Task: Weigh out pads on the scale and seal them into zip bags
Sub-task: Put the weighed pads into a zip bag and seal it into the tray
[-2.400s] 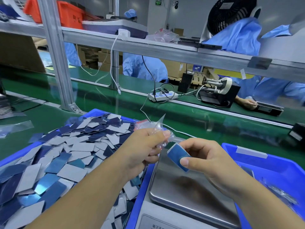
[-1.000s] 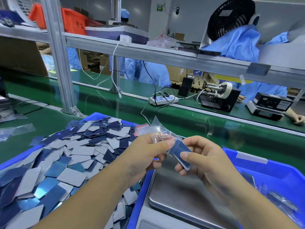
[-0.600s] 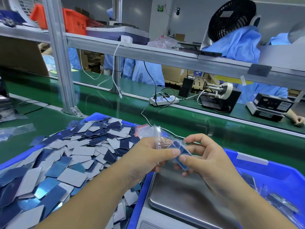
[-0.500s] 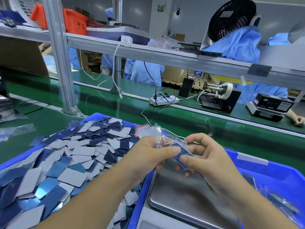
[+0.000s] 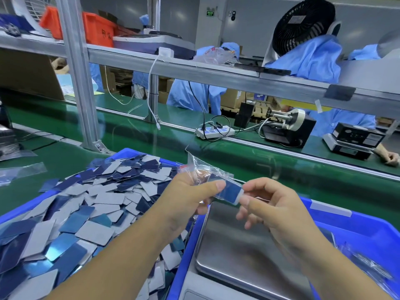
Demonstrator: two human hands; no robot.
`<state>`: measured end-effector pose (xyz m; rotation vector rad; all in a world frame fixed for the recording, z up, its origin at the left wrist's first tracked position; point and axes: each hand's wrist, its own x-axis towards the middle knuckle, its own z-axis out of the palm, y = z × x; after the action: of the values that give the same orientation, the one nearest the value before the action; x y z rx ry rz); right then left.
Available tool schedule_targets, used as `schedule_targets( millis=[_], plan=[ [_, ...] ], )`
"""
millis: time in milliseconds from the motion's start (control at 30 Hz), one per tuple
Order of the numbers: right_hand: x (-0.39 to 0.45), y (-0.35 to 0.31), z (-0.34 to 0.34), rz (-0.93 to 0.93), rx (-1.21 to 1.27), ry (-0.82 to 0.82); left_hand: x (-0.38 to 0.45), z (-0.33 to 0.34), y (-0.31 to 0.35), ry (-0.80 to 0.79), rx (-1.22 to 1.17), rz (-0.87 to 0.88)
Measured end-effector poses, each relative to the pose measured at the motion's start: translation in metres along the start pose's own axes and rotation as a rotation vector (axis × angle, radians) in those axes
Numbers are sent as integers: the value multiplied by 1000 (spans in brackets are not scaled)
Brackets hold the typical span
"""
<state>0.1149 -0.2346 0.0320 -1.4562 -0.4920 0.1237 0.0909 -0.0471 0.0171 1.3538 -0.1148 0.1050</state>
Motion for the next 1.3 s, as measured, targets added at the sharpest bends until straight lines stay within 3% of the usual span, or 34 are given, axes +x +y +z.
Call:
schedule_targets(
  millis=[267, 567, 833, 1100, 1300],
  plan=[
    [0, -1, 1, 8, 27, 22, -2, 3, -2, -90, 87, -32],
    [-2, -2, 7, 9, 157, 84, -2, 6, -1, -124, -174, -40],
    [-6, 1, 16, 44, 182, 54, -5, 12, -4, -145, -62, -12],
    [-5, -5, 10, 26, 148, 43, -6, 13, -3, -141, -255, -52],
    [-6, -4, 9, 51, 172, -4, -4, 15, -8, -92, -123, 25]
  ],
)
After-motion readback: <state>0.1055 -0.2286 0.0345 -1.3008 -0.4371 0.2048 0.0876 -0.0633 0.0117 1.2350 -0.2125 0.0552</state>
